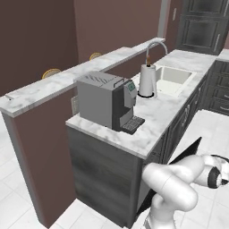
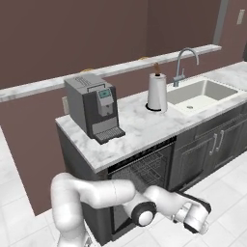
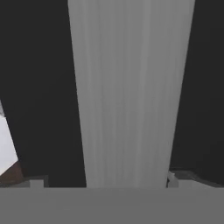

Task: Open the dishwasher door and pull out the top rack.

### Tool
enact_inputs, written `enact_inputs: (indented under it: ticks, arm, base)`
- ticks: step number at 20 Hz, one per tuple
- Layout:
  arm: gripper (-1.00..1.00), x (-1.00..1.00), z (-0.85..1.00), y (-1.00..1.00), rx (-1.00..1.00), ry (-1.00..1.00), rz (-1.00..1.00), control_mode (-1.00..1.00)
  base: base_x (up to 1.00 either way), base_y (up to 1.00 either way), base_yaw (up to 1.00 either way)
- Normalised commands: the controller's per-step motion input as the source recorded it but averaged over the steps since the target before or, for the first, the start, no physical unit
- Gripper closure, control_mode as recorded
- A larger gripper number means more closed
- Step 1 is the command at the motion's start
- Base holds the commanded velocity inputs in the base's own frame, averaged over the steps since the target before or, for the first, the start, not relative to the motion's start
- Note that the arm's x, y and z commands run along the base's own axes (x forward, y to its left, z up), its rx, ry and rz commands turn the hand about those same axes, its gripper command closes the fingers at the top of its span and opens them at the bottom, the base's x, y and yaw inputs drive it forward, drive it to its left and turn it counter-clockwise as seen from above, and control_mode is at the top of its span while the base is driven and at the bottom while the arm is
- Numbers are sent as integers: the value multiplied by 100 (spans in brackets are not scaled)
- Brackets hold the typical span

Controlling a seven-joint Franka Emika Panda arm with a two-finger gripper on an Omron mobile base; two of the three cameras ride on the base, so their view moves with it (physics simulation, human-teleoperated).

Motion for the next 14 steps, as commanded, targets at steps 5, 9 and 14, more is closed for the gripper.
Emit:
enact_inputs:
  ticks: [5, 9, 14]
  arm:
    - [100, -20, -54, -12, -24, 11, 6, -100]
    - [100, -15, -71, -49, -21, 11, 7, -100]
    - [100, -24, -78, -73, -18, 10, 10, -100]
  base:
    - [0, 0, 0]
    - [0, 0, 0]
    - [0, 0, 0]
